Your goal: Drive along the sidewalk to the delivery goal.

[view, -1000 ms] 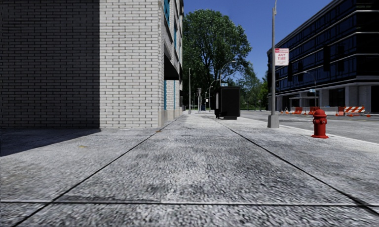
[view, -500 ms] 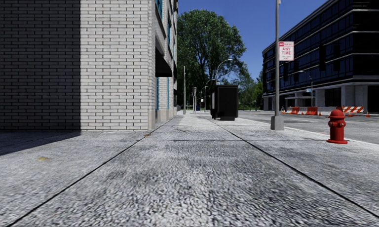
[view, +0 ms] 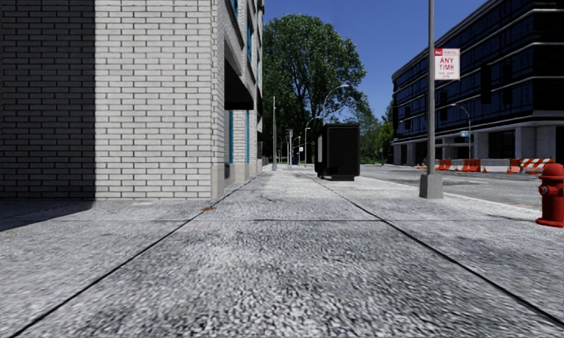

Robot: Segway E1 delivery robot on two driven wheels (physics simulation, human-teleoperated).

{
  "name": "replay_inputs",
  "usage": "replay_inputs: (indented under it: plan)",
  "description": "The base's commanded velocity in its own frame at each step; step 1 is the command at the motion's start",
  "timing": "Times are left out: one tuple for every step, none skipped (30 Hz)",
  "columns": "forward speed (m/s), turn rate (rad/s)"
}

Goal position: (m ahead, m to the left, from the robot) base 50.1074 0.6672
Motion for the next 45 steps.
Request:
replay_inputs:
  plan:
    - [1.75,0.0]
    - [1.75,0.0]
    - [1.75,0.0]
    - [1.75,0.0]
    - [1.75,0.0]
    - [1.75,0.0]
    - [1.75,0.0]
    - [1.75,0.0]
    - [1.75,0.0]
    - [1.75,0.0]
    - [1.75,0.0]
    - [1.75,0.0]
    - [1.75,0.0]
    - [1.75,0.0]
    - [1.75,0.0]
    - [1.75,0.0]
    - [1.75,0.0]
    - [1.75,0.0]
    - [1.75,0.0]
    - [1.75,0.0]
    - [1.75,0.0]
    - [1.75,0.0]
    - [1.75,0.0]
    - [1.75,0.0]
    - [1.75,0.0]
    - [1.75,0.0]
    - [1.75,0.0]
    - [1.75,0.0]
    - [1.75,0.0]
    - [1.75,0.0]
    - [1.75,0.0]
    - [1.75,0.0]
    - [1.75,0.0]
    - [1.75,0.0]
    - [1.75,0.0]
    - [1.77,0.0]
    - [1.77,0.0]
    - [1.89,0.0]
    - [2.0,0.0]
    - [2.0,0.0]
    - [2.0,0.0]
    - [2.0,0.0]
    - [2.0,0.0]
    - [2.0,0.0]
    - [2.0,0.0]
